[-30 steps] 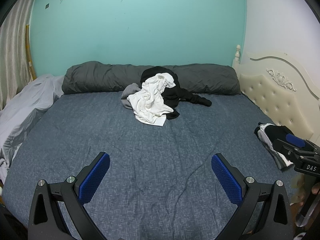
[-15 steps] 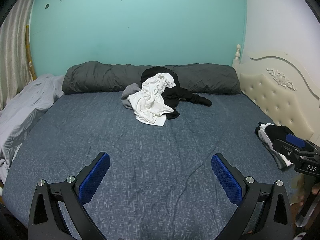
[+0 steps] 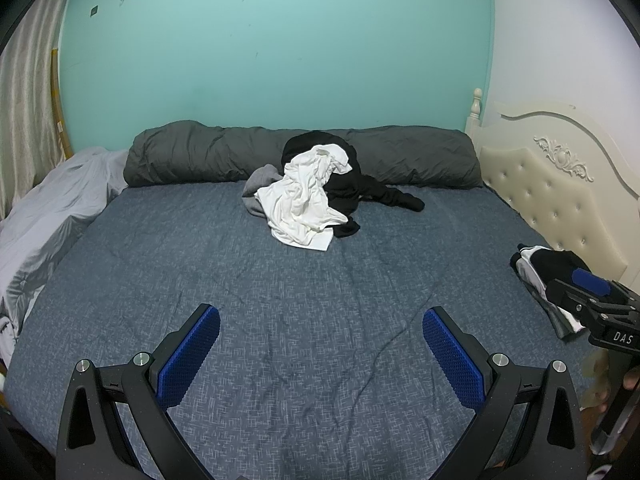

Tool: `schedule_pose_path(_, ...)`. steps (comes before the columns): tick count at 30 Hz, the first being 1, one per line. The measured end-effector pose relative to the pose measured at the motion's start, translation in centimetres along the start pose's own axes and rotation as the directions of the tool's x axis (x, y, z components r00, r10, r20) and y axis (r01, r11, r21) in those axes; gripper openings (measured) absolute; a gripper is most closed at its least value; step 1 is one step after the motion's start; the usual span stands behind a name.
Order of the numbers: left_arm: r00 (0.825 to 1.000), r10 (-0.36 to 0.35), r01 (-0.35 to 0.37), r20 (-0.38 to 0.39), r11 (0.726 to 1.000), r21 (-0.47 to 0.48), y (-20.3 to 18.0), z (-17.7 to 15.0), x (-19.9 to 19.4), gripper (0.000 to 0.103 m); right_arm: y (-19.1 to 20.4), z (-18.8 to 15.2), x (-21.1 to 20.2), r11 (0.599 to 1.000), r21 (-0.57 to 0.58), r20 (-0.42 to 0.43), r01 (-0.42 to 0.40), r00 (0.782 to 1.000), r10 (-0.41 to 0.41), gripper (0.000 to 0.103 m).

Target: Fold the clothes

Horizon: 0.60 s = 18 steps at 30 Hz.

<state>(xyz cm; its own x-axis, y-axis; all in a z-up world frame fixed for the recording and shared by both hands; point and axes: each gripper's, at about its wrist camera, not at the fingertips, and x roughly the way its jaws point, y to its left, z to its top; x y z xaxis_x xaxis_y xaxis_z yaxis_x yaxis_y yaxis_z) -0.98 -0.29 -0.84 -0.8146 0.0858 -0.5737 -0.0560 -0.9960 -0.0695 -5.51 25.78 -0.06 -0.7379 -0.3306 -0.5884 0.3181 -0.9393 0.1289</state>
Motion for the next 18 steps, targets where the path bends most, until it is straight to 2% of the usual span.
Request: schedule_pose_path(18, 1.0, 0.011, -0.011, -0.011, 1.0, -0.007, 1.2, 0.1, 1.4, 0.103, -0.2, 0.3, 2.0, 1.0, -0.002, -0.029, -0.01, 1.0, 0.01, 0.103)
